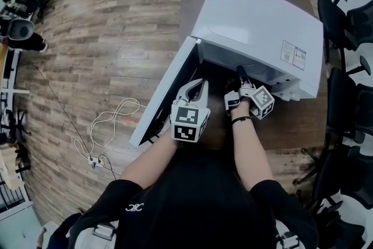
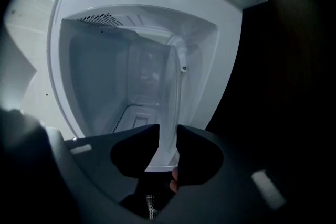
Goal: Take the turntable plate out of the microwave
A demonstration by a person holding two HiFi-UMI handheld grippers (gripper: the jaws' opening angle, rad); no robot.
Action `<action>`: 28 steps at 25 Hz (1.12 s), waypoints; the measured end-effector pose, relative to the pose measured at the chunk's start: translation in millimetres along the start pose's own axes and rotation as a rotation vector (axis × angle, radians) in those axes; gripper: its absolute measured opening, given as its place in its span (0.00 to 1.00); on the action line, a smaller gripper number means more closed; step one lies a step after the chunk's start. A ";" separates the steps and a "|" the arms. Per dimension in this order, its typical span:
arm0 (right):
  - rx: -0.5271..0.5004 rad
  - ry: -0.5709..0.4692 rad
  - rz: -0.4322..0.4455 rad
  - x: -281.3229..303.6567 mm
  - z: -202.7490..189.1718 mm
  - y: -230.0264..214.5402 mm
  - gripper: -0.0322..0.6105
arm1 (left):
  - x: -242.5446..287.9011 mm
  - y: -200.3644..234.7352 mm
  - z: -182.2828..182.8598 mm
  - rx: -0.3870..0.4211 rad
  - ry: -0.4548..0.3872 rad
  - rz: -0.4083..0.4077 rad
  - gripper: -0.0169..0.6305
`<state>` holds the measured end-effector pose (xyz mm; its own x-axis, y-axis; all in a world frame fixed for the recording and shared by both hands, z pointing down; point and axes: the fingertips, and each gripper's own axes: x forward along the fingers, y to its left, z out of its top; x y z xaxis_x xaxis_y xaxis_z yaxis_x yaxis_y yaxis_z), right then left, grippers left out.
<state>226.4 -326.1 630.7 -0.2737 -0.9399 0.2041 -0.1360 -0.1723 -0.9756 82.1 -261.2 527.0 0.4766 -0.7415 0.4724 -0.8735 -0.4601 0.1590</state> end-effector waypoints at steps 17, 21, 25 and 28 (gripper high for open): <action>-0.055 -0.016 -0.012 34.2 13.3 6.0 0.12 | 0.7 1.6 -9.7 0.004 0.028 0.014 0.04; -0.056 0.003 0.054 36.5 11.1 6.8 0.11 | 1.7 -0.2 -9.5 0.015 0.030 0.013 0.04; -0.035 0.013 0.099 34.9 12.4 7.4 0.11 | 0.2 -0.1 -9.7 0.020 0.029 0.016 0.04; -0.014 0.023 0.121 30.5 11.4 11.4 0.11 | -2.3 0.0 -10.1 0.027 0.028 0.020 0.04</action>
<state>227.3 -360.2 624.8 -0.3110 -0.9464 0.0866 -0.1133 -0.0536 -0.9921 80.0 -254.5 534.7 0.4557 -0.7368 0.4994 -0.8796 -0.4588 0.1257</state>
